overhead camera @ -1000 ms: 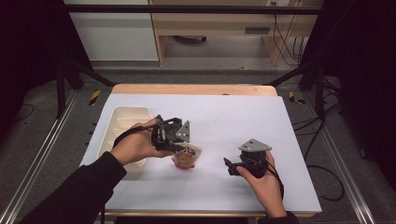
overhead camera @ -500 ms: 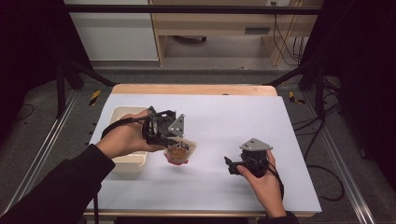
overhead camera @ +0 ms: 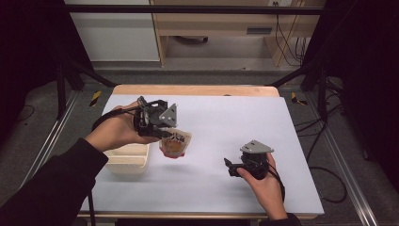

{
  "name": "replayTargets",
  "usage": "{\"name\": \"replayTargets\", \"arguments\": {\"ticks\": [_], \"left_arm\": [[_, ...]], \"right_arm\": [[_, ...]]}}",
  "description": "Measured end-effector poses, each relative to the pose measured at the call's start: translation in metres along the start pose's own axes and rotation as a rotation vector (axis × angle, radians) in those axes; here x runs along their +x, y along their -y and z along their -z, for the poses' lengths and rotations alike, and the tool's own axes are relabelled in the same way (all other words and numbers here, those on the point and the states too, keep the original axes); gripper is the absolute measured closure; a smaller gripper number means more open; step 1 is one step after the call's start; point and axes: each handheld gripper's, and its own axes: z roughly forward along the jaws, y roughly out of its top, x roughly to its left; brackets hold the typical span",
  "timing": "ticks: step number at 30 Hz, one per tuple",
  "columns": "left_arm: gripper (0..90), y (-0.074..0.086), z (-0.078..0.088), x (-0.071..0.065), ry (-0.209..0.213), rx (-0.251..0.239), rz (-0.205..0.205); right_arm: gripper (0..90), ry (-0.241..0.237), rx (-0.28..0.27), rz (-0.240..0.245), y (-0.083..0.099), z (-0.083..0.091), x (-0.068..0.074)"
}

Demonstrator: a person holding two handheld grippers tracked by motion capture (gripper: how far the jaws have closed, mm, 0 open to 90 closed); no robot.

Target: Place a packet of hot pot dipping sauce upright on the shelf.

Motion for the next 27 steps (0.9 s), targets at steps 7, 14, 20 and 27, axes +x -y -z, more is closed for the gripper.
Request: {"name": "replayTargets", "arguments": {"ticks": [7,14,20,27], "left_arm": [[73.2,0.01,0.017,0.012,-0.03,-0.003,0.024],[73.2,0.022,0.032,0.024,-0.053,-0.038,0.062],[73.2,0.032,0.034,0.031,-0.065,0.0,0.074],[73.3,0.042,0.041,0.037,-0.081,0.019,0.09]], "right_arm": [[9.3,0.002,-0.02,-0.012,-0.001,0.002,0.002],[7.1,-0.004,-0.043,-0.041,-0.002,0.005,0.001],[5.6,-0.003,-0.039,-0.037,-0.001,0.007,-0.001],[4.7,-0.018,-0.057,-0.018,0.004,0.015,-0.004]]}}
